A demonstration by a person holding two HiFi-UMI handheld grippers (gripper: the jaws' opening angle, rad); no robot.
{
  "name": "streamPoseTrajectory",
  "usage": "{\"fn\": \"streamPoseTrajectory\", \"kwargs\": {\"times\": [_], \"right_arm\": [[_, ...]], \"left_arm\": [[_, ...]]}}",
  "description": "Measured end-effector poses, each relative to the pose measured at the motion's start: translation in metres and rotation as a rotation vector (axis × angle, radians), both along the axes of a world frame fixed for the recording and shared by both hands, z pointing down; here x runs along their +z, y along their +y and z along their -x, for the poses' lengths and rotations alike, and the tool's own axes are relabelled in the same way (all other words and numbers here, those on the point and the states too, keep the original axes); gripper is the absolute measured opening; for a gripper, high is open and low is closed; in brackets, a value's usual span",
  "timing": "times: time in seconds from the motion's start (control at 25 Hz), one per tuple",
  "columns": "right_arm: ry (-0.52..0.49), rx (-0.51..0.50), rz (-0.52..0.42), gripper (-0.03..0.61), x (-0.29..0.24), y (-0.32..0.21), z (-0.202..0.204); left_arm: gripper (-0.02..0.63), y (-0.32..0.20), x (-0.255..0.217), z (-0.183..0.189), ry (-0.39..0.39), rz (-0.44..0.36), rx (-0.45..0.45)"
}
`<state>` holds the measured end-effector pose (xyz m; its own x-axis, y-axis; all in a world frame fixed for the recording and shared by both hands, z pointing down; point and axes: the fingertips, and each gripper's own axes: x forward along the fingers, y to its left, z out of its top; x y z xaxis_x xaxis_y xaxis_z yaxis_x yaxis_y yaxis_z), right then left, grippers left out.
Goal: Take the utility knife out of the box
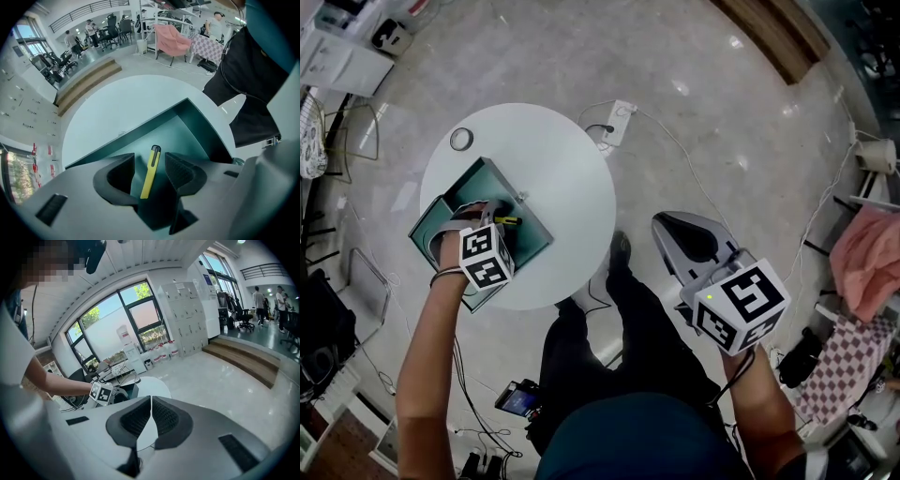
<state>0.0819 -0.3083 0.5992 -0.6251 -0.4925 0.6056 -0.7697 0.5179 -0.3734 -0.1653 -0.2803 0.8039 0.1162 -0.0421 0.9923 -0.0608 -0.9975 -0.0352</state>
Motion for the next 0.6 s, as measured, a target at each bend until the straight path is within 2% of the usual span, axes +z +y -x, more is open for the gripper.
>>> {"fn": "streamPoseTrajectory", "kwargs": {"times": [0.32, 0.4, 0.6], "right_arm": [[-0.007, 0.018, 0.020, 0.038, 0.020, 0.003, -0.010], [-0.007, 0.021, 0.025, 0.038, 0.023, 0.003, -0.012], [-0.009, 0.027, 0.027, 0.038, 0.022, 0.003, -0.018]], "left_arm": [[0.202, 0.007, 0.019, -0.001, -0.039, 0.088, 0.028], [0.167, 0.011, 0.021, -0.001, -0.038, 0.125, 0.032], [0.155, 0.010, 0.019, -0.003, -0.036, 0.178, 0.037]]}}
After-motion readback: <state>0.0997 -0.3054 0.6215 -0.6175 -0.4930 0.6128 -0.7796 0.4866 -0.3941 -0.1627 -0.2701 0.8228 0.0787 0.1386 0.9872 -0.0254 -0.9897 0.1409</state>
